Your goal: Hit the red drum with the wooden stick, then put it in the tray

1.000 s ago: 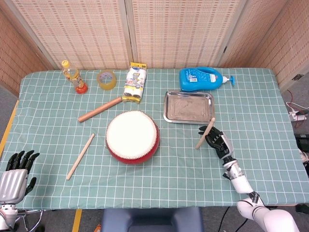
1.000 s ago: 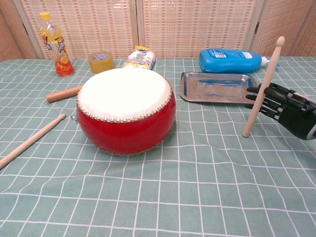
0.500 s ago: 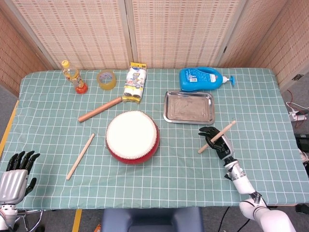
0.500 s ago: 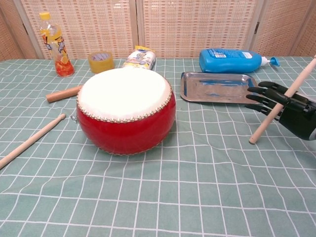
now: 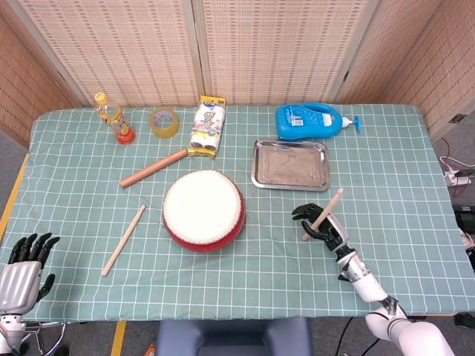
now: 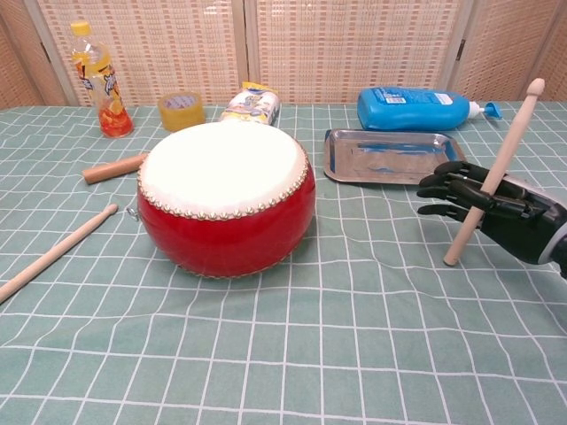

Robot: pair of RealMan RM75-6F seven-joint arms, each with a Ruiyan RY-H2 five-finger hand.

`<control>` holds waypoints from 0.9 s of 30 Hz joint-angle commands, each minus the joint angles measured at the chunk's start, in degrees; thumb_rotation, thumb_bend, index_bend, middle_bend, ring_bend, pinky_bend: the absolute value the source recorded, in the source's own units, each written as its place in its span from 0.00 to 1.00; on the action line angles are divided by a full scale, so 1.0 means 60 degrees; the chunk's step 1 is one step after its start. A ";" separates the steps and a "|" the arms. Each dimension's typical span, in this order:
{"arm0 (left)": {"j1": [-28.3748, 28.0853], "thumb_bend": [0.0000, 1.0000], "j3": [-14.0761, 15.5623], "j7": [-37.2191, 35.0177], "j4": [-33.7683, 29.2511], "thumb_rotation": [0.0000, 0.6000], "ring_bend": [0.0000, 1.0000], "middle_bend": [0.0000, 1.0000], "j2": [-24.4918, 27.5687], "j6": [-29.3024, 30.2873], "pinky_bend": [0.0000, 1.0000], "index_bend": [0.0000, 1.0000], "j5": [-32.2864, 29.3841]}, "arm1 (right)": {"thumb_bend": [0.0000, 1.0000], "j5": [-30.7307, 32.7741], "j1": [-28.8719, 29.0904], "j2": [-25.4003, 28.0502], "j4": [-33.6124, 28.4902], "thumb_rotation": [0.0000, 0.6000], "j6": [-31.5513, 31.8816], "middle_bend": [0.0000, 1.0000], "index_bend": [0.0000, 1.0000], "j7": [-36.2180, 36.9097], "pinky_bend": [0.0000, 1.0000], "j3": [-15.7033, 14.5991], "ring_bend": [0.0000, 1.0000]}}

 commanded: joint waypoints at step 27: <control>-0.0039 0.32 0.0018 0.0066 0.0022 1.00 0.00 0.09 -0.0046 -0.0145 0.03 0.17 -0.0081 | 0.44 0.0228 0.0039 0.0148 -0.0665 1.00 -0.0463 0.63 0.65 -0.1170 0.86 -0.0060 0.53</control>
